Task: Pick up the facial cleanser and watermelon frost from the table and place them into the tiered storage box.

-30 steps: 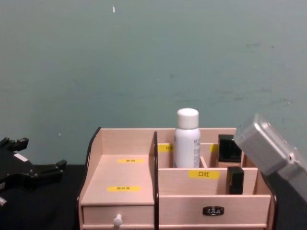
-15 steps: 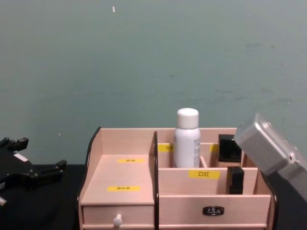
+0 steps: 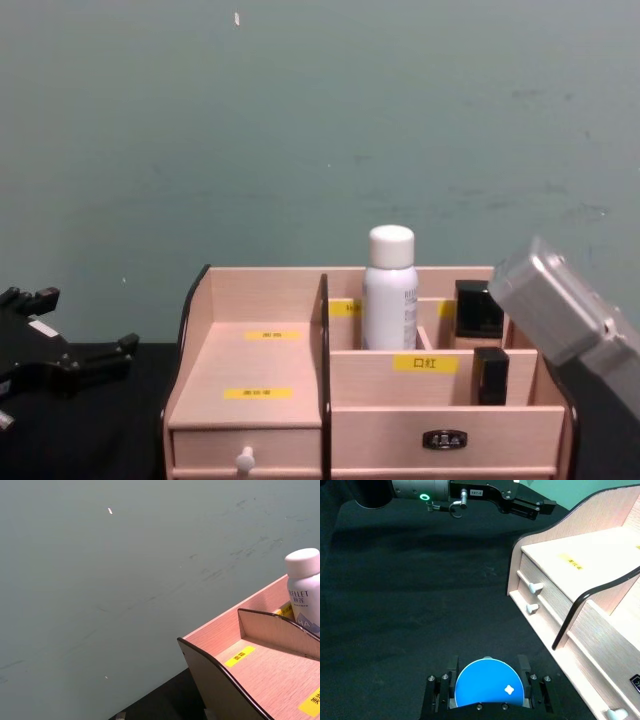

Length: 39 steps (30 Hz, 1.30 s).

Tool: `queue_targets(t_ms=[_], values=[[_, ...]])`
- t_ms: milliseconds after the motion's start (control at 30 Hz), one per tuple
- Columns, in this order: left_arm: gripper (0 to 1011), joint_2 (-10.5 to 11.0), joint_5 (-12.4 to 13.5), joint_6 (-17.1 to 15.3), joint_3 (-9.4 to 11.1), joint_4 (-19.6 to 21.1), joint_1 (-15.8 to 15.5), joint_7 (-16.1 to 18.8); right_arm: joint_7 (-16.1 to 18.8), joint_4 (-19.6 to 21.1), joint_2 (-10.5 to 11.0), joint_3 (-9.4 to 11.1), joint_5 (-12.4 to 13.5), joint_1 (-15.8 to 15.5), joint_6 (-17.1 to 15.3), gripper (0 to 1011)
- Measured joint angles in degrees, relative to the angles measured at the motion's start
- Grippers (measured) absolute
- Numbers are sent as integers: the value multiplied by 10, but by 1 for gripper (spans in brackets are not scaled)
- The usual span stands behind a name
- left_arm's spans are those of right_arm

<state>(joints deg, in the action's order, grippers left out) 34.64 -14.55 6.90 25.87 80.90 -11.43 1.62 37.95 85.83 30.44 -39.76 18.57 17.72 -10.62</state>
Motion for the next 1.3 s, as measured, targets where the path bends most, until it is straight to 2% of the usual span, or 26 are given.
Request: queue_targets(t_ms=[400, 433, 900, 1100, 1300], values=[[1010, 0, 0, 0, 0, 0, 0, 0, 5, 5, -6, 7, 13, 2, 15, 717], [1010, 0, 0, 0, 0, 0, 0, 0, 7, 14, -20, 5, 20, 15, 20, 716], [1010, 0, 0, 0, 0, 0, 0, 0, -19, 23, -59, 1, 18, 59, 15, 717], [1010, 0, 0, 0, 0, 0, 0, 0, -33, 11, -82, -2, 8, 92, 4, 717], [1010, 0, 0, 0, 0, 0, 0, 0, -41, -5, -95, -8, -10, 121, -10, 717]])
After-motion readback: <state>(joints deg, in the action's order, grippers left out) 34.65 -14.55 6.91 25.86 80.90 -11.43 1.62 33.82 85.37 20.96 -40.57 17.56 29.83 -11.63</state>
